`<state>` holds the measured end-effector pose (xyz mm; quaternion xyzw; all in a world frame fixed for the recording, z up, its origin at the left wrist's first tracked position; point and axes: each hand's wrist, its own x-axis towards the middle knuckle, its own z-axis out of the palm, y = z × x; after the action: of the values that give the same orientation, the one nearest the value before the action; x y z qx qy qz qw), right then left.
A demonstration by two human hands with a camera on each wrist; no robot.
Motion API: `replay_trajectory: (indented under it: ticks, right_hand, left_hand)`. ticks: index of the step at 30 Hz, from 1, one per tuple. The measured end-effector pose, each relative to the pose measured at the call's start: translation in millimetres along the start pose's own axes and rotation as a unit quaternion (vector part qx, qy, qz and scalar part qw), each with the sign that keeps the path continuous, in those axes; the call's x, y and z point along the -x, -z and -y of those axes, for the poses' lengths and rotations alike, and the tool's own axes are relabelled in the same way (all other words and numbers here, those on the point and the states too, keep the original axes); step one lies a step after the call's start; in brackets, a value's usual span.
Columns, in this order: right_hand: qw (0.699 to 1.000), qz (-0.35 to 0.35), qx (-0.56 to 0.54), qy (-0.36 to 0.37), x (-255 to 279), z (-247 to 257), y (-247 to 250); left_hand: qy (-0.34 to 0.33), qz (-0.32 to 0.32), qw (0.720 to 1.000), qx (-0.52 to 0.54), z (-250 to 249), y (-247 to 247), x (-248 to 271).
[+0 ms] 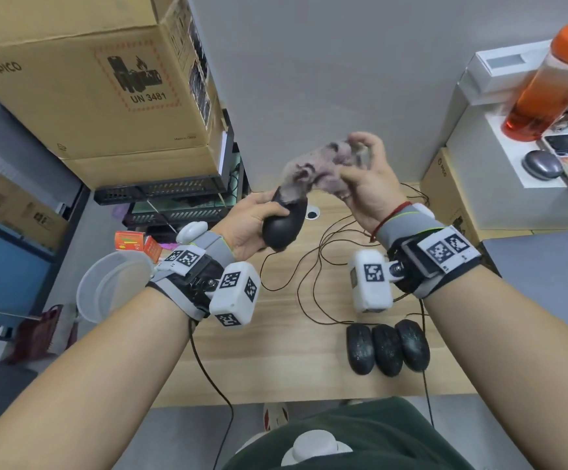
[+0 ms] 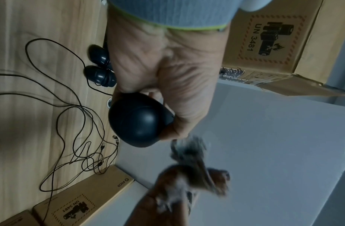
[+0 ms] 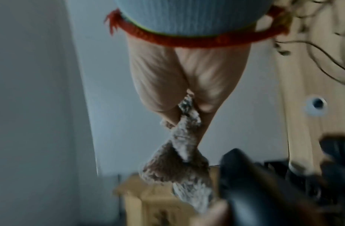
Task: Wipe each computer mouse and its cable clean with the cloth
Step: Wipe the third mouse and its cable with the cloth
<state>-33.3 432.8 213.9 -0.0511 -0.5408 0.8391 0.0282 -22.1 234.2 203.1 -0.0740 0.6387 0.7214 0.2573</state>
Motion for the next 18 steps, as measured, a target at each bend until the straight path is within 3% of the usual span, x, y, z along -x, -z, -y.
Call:
replay_trajectory:
  ticks: [2,5,6,10,13,15,18]
  right_hand:
    - [0.985,0.046,0.166,0.001,2,-11,-3]
    - [0.896,0.069,0.436,0.037,4,-24,0]
    - [0.877,0.063,0.473,0.06,5,-26,1]
    - [0.861,0.084,0.489,0.114,10,-20,-7]
    - [0.858,0.027,0.501,0.109,1,-14,0]
    - [0.872,0.009,0.476,0.112,1,-12,3]
    - [0.874,0.078,0.462,0.131,15,-14,-7]
  left_hand:
    - [-0.003,0.002,1.0,-0.008,-2,-4,0]
    - [-0.01,-0.001,1.0,-0.025,-3,-7,-1]
    - [-0.01,-0.003,1.0,-0.026,-3,-8,-2]
    - [-0.013,-0.007,0.999,-0.031,-2,-9,-1]
    - [-0.016,0.007,0.999,-0.034,-2,-12,2]
    - [-0.021,0.001,0.999,-0.025,-5,-17,3]
    - [-0.036,-0.034,0.999,0.014,-9,-15,0]
